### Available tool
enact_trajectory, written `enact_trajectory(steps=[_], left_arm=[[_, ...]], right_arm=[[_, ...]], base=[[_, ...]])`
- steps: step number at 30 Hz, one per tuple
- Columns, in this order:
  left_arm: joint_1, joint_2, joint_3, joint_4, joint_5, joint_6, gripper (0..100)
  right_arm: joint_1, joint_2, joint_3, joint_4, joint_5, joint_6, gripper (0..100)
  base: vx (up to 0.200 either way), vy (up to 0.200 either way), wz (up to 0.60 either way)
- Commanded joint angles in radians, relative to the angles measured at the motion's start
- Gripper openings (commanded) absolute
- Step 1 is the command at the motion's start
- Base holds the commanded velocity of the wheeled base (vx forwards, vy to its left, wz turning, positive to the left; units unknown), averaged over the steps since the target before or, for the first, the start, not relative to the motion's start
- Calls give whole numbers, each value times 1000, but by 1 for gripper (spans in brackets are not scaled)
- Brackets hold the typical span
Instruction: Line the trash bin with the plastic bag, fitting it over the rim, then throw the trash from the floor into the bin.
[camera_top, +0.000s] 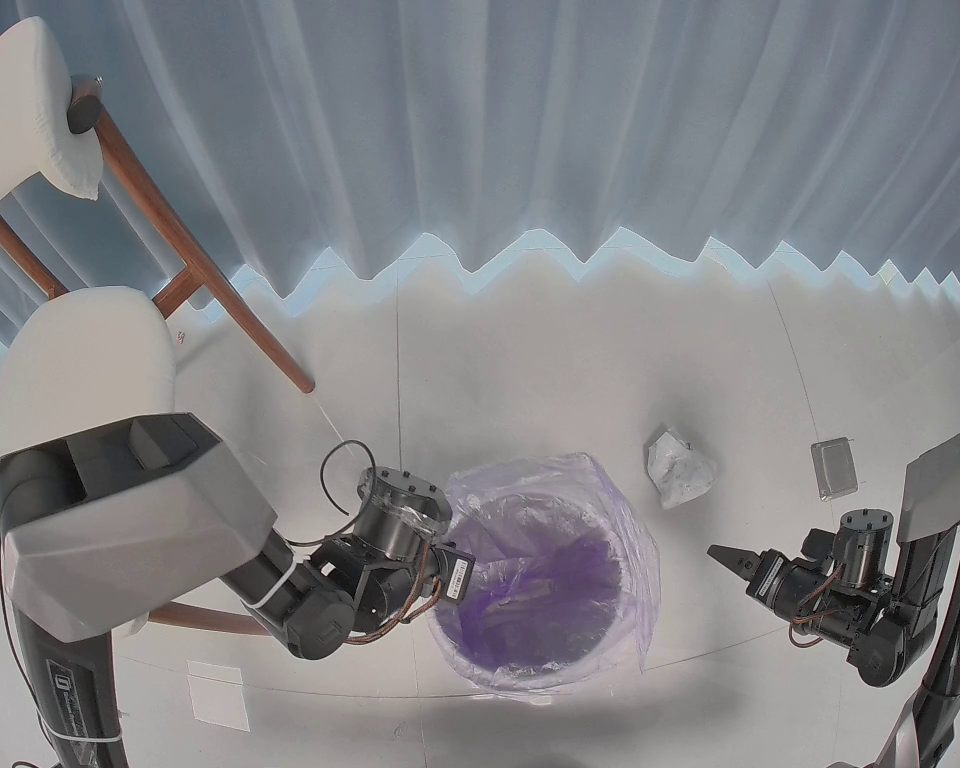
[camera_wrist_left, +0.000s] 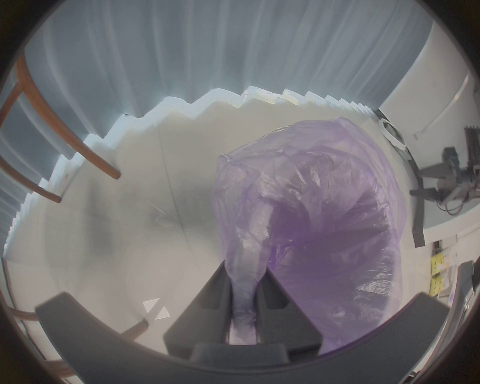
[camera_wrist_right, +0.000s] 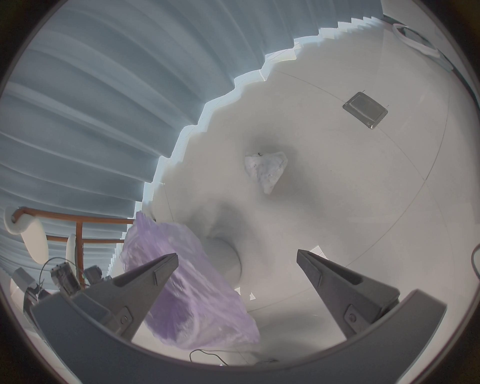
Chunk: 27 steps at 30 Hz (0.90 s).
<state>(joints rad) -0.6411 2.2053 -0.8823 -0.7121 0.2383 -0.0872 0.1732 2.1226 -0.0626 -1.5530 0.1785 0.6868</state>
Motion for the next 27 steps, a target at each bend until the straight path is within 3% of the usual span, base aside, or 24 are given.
enact_trajectory(steps=[1,6,10,11,21,27], left_arm=[[61,-19,-29,5,1,6,0],[123,-32,-41,11,1,43,0],[127,-27,-32,10,3,44,0],[127,-26,-30,8,3,44,100],[121,-50,-21,10,15,38,100],[132,-144,31,8,16,40,100]], right_arm=[[17,-1,6,-18,1,-4,100],[25,-3,17,-18,-1,-4,100],[34,-3,18,-18,-1,-15,100],[40,-3,18,-18,-1,-20,100],[118,-24,12,-18,1,-161,100],[220,-53,-45,-18,-1,-196,100]], base=[[0,0,0],[0,0,0],[0,0,0],[0,0,0],[0,0,0],[0,0,0]])
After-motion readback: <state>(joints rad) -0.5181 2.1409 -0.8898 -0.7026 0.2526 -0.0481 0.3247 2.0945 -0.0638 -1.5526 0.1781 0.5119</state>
